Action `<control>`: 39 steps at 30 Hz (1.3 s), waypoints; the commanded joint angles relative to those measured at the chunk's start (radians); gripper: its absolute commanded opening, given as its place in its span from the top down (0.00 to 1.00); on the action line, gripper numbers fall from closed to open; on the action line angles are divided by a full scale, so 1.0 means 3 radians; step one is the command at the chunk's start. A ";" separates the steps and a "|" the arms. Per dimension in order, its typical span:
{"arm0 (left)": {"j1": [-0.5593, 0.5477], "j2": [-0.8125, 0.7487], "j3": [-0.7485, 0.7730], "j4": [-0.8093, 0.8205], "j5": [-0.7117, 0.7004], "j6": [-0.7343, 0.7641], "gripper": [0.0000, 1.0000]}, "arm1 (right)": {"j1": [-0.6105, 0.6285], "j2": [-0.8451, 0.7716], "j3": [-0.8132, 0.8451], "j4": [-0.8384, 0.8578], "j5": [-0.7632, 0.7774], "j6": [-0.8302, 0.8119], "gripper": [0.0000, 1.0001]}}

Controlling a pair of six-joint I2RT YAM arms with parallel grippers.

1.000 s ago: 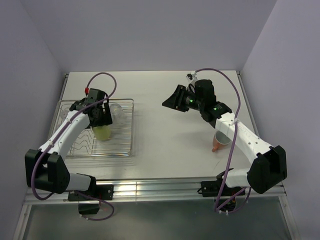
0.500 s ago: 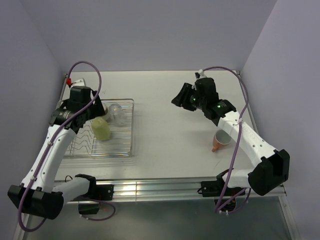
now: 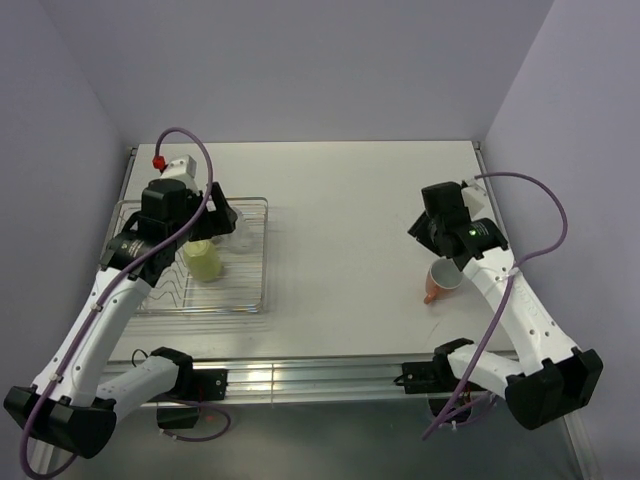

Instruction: Load the cups into the dish rack

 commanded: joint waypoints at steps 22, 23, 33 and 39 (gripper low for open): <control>-0.0023 -0.0197 -0.0354 0.0441 0.0398 0.0092 0.11 | -0.0609 0.0643 -0.0638 0.0016 -0.0166 0.0141 0.53; -0.0023 -0.0191 -0.0354 0.0441 0.0403 0.0092 0.11 | -0.0614 0.0674 -0.0654 0.0036 -0.0171 0.0121 0.54; -0.0023 -0.0155 -0.0405 0.0472 0.0530 0.0046 0.11 | -0.0624 0.0777 -0.0807 0.0399 -0.0354 -0.0104 1.00; -0.0023 -0.0099 -0.0364 0.0620 0.0990 -0.0066 0.09 | -0.0583 0.0374 -0.0572 0.0905 -0.1370 -0.0534 1.00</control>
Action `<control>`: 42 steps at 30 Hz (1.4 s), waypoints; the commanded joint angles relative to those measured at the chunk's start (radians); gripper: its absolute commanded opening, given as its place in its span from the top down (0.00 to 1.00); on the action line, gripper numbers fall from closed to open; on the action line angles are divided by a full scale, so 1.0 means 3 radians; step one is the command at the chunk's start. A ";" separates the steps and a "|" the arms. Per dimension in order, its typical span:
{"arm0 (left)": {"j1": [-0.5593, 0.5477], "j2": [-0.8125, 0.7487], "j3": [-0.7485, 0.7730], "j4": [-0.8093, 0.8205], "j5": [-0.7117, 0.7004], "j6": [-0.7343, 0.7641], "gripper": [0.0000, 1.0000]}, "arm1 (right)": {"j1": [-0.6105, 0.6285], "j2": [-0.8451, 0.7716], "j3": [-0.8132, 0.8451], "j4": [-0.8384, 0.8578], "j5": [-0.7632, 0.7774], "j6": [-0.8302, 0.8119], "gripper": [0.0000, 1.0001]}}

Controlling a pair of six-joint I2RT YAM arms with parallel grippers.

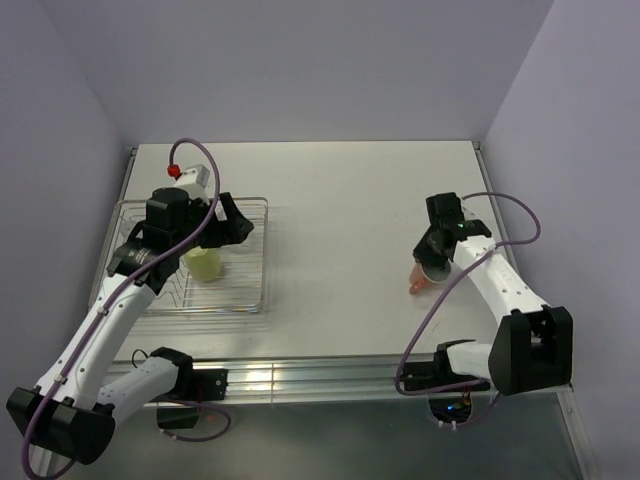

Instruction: Load the cups into the dish rack

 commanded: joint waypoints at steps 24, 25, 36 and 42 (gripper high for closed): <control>0.0360 0.0758 -0.0085 0.3553 0.2849 -0.2155 0.04 | 0.0879 0.0014 0.1195 0.3929 -0.3116 0.1513 1.00; 0.0360 0.0793 -0.0070 0.3670 0.2859 -0.2191 0.03 | 0.0884 0.0019 0.1180 0.3996 -0.3142 0.1599 1.00; 0.0355 0.1075 -0.0075 0.4315 0.2875 -0.2625 0.04 | 0.1134 0.0131 0.1210 0.4140 -0.3111 0.1585 1.00; 0.0350 0.1187 -0.0177 0.4795 0.2951 -0.2983 0.04 | 0.1252 0.0208 0.1210 0.4217 -0.3045 0.1569 1.00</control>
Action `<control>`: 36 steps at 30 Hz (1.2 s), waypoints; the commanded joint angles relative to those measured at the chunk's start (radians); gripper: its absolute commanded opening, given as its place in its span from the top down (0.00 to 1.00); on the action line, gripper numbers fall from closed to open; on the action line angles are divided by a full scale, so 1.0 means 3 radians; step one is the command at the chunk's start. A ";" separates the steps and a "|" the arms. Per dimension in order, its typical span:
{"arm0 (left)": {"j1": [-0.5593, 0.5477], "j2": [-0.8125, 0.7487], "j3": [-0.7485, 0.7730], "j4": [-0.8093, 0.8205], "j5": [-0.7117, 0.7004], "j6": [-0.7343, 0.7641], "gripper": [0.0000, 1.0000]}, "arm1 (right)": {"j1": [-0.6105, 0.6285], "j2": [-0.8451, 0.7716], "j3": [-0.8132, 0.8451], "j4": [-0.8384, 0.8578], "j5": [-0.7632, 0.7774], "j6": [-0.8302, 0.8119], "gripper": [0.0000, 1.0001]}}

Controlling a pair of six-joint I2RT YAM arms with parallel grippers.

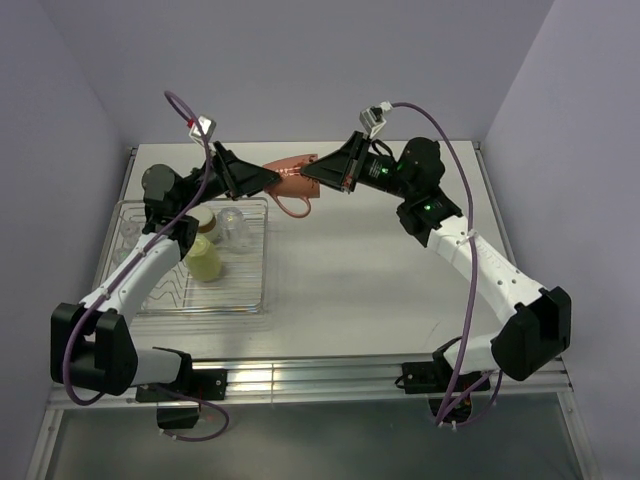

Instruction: Load the cups into the dish rack

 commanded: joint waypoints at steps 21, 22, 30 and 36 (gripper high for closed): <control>-0.0110 -0.0146 -0.0129 0.0042 0.0157 0.0070 0.89 | 0.0306 0.0139 0.0187 0.0342 0.0307 -0.0400 1.00; -0.0110 -0.0151 -0.0119 0.0042 0.0172 0.0070 0.95 | 0.0316 0.0139 0.0202 0.0316 0.0333 -0.0430 1.00; -0.0079 -0.0442 -0.0007 -0.0617 0.0039 0.0509 1.00 | 0.0331 -0.0126 0.0054 -0.0286 0.0823 -0.0895 0.58; 0.0028 -0.0611 0.0065 -0.1077 -0.0017 0.0750 1.00 | 0.0331 -0.0321 -0.0068 -0.0624 0.1186 -0.1110 0.48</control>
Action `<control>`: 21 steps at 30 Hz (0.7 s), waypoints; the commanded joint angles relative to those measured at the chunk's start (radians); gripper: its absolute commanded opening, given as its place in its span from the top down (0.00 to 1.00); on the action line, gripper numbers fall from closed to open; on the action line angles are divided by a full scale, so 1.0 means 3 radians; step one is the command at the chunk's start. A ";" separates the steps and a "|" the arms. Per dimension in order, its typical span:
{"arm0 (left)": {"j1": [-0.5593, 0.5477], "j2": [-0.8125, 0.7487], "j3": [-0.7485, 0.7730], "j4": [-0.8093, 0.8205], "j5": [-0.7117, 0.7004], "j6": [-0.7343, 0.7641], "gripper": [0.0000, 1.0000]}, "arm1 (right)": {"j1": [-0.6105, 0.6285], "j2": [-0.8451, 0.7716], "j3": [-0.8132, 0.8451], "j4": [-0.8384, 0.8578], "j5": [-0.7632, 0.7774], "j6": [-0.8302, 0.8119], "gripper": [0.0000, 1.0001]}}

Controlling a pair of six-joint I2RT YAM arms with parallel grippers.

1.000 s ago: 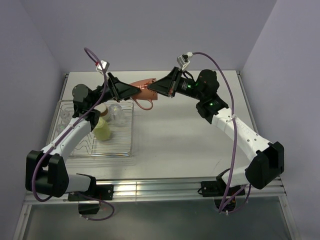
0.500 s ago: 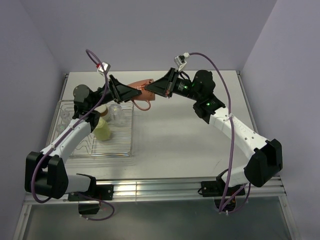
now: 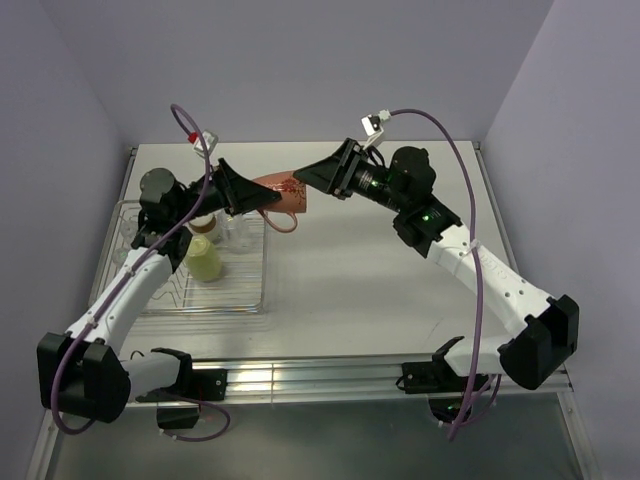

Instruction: Load the cups into the dish rack

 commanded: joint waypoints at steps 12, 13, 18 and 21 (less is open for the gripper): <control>0.0183 -0.0294 0.1295 -0.3404 -0.1459 0.2289 1.00 | -0.0073 -0.0558 -0.0163 -0.1117 0.1453 -0.0827 0.45; 0.0178 -0.0289 0.1322 -0.3684 -0.1607 0.2412 1.00 | -0.0079 -0.0568 -0.0179 -0.1142 0.1504 -0.0853 0.45; 0.0097 -0.0335 0.1271 -0.4085 -0.2349 0.2597 1.00 | -0.0089 -0.0568 -0.0194 -0.1260 0.1688 -0.0966 0.45; -0.0001 -0.0320 0.1174 -0.4188 -0.2722 0.2643 1.00 | -0.0089 -0.0527 -0.0189 -0.1276 0.1709 -0.0996 0.45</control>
